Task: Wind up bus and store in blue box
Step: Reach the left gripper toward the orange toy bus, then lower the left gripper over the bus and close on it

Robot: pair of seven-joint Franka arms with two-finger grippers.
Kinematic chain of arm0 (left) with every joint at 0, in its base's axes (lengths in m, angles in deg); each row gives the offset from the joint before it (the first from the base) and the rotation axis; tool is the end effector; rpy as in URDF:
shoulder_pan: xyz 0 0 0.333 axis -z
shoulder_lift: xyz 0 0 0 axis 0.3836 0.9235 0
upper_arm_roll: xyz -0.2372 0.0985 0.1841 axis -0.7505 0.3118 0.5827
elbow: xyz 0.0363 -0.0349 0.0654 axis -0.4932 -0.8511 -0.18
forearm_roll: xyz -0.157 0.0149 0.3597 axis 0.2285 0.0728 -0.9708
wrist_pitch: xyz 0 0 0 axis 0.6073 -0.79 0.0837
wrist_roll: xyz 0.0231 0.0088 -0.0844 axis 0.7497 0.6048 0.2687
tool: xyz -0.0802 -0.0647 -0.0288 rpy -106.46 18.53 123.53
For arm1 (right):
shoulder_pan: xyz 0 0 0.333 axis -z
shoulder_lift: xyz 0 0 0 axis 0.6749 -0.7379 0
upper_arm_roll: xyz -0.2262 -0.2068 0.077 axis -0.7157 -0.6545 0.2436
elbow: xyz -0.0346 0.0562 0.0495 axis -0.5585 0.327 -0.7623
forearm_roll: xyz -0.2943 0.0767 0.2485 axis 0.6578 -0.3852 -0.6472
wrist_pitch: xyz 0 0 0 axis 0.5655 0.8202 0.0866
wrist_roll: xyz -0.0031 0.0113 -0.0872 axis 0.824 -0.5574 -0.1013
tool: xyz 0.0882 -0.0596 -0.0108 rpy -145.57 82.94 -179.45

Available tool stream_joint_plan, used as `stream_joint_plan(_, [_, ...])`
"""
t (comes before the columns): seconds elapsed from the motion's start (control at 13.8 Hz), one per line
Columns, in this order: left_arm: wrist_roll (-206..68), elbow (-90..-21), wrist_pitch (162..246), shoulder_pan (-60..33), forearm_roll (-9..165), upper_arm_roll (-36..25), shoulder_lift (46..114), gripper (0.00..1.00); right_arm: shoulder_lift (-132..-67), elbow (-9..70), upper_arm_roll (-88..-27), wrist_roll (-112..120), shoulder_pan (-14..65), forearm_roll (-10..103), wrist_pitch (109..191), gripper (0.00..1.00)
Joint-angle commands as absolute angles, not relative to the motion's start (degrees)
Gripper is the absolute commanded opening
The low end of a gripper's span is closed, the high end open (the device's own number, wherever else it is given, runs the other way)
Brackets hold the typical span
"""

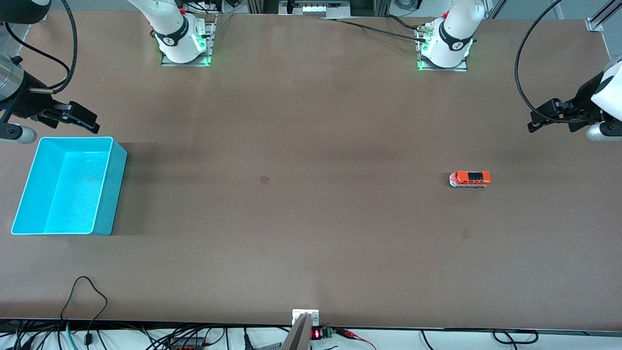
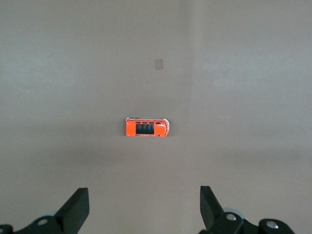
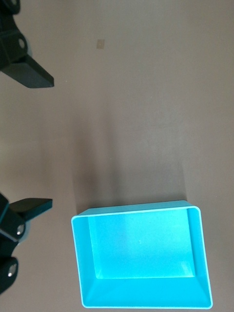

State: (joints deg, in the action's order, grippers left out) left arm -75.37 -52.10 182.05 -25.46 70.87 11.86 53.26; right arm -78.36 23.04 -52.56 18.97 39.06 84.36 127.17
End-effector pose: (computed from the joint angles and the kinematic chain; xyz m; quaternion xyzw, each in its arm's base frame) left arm 0.5528 0.0156 0.5884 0.9996 0.0217 -0.0062 0.0158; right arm 0.5699 0.0249 0.5966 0.9979 -0.0635 -0.0069 0.0088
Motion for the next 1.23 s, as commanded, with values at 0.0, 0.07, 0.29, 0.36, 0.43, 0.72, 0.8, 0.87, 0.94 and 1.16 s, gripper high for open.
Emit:
stream_joint_plan(0.0, [-76.34,-53.95,182.32,-26.16,71.50,11.39,51.29,1.00,-77.48,23.95,-52.43,19.45,39.02,83.74,127.93,1.00])
stream_joint_plan(0.07, [-76.51,-52.99,182.32,-26.16,71.50,11.65,51.89,1.00,-77.48,23.95,-52.43,19.45,39.10,83.74,127.93,1.00])
stream_joint_plan(0.29, [-75.82,-52.20,182.14,-26.16,71.94,11.91,52.51,1.00,-77.48,23.95,-52.43,19.45,39.10,83.83,127.84,1.00])
stream_joint_plan(0.36, [-76.42,-52.02,182.14,-25.99,71.94,11.83,53.82,1.00,-77.48,23.95,-52.43,19.45,39.10,83.83,127.84,1.00])
stream_joint_plan(0.43, [-76.60,-52.11,182.05,-26.07,72.37,11.57,54.79,1.00,-77.57,23.95,-52.43,19.45,39.10,83.83,127.84,1.00])
stream_joint_plan(0.72, [-76.51,-51.93,181.00,-23.09,72.38,10.42,60.76,1.00,-77.57,23.87,-52.43,19.45,39.28,83.74,127.84,1.00])
stream_joint_plan(0.8, [-76.60,-51.23,181.00,-22.65,72.29,10.42,62.34,1.00,-77.66,23.87,-52.43,19.45,39.28,83.74,127.84,1.00])
stream_joint_plan(0.87, [-76.69,-50.10,180.74,-22.30,72.29,10.42,64.71,1.00,-77.66,23.78,-52.43,19.45,39.28,83.74,127.84,1.00])
stream_joint_plan(0.94, [-77.39,-50.17,180.73,-22.38,72.20,10.42,66.47,1.00,-77.66,23.87,-52.43,19.45,39.28,83.74,127.84,1.00])
stream_joint_plan(1.16, [-92.12,-55.77,184.58,-23.69,72.29,10.51,69.03,1.00,-77.66,23.78,-52.43,19.45,39.28,83.74,127.93,1.00])
